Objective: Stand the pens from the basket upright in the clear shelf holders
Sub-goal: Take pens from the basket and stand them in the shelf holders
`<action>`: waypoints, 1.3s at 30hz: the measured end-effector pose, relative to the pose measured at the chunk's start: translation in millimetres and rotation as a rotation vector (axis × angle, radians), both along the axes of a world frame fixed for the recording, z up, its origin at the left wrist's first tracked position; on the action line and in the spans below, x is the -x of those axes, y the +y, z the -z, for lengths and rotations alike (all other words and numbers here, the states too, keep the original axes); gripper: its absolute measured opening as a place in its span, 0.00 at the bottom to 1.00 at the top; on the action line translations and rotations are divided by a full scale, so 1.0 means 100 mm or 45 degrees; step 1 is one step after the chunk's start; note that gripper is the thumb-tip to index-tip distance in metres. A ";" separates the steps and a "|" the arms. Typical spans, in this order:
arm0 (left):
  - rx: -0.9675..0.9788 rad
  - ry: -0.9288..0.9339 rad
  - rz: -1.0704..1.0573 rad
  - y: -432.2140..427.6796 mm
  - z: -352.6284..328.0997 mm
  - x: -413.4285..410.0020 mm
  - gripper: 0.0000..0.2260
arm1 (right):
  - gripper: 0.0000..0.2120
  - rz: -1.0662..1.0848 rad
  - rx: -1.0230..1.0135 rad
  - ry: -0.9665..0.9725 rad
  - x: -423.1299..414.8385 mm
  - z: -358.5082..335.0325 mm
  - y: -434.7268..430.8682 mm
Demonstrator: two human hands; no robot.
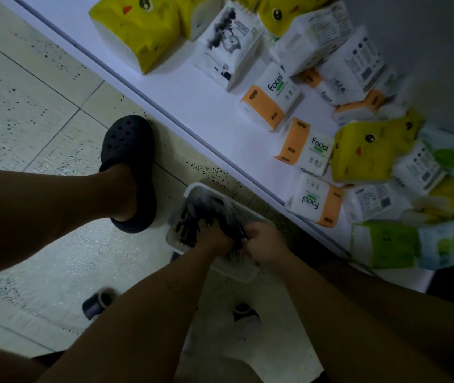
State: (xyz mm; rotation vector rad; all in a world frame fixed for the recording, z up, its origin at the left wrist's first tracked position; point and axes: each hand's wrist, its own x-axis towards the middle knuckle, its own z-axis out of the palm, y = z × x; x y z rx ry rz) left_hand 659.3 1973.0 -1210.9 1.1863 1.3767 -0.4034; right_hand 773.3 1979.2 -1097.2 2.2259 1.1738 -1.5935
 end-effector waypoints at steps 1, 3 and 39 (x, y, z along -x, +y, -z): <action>0.025 0.024 0.034 -0.03 0.00 -0.05 0.38 | 0.12 0.018 -0.003 -0.004 0.02 -0.02 0.01; 0.042 0.044 0.034 -0.04 -0.03 -0.10 0.41 | 0.12 0.038 -0.021 -0.002 0.05 -0.04 0.03; -0.567 -0.418 -0.229 0.39 -1.47 0.46 0.29 | 0.07 0.183 -0.380 0.073 -0.07 -0.88 -0.31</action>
